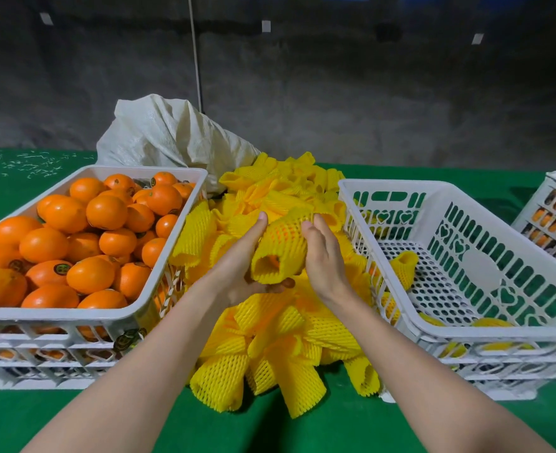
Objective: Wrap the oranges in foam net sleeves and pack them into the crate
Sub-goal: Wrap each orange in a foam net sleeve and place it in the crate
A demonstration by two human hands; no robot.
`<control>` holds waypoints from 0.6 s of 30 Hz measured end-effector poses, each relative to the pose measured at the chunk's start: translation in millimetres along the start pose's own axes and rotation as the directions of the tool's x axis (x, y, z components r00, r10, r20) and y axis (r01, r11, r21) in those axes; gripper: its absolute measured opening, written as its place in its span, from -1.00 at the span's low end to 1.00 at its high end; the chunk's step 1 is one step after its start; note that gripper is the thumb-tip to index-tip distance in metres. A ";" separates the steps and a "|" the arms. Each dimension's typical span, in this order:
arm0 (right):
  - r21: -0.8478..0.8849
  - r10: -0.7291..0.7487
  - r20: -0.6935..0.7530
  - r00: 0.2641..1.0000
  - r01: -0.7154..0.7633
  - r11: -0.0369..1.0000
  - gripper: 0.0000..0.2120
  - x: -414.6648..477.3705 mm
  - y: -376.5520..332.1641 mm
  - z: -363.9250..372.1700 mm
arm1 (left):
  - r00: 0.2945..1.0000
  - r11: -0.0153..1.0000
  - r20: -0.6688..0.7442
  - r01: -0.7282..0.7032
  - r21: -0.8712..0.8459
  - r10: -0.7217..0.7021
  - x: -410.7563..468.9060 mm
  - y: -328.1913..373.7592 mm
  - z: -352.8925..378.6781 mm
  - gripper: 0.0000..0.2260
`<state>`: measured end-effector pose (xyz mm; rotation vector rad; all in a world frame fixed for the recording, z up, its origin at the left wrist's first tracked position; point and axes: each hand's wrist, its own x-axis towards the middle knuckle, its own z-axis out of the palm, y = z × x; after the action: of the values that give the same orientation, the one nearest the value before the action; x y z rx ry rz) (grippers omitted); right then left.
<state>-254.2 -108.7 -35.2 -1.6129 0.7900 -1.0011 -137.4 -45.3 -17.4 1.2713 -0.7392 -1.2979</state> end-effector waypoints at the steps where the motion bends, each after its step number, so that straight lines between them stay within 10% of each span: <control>1: -0.084 -0.064 0.002 0.998 0.064 0.994 -0.45 -0.9 1.2 -1.9 | 0.999 0.999 0.018 0.038 -0.009 -0.038 -0.4 1.3 0.9 -0.62; 4: -0.243 -0.265 0.037 0.963 0.266 0.933 -0.78 -2.1 0.9 -7.2 | 0.996 0.997 0.053 0.073 -0.019 -0.072 2.2 0.7 1.7 -0.58; 10: -0.346 -0.343 0.182 0.921 0.387 0.855 -0.71 4.5 0.0 -18.7 | 0.993 0.995 0.065 0.102 -0.002 -0.101 4.0 -1.3 0.0 -0.66; 12: -0.278 -0.290 0.174 0.941 0.329 0.902 -0.86 2.8 2.8 -17.1 | 0.997 0.997 0.016 0.070 -0.018 -0.070 5.3 -0.8 0.8 -0.74; 18: 0.072 -0.078 0.289 0.954 0.060 0.996 -0.40 -6.3 9.7 -10.3 | 0.982 0.993 -0.147 -0.116 0.028 0.119 9.9 -1.4 9.9 -0.82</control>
<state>-266.3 -110.0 -44.7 -1.6943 0.4999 -0.8023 -145.1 -57.0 -18.9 1.3050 -0.7114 -1.0912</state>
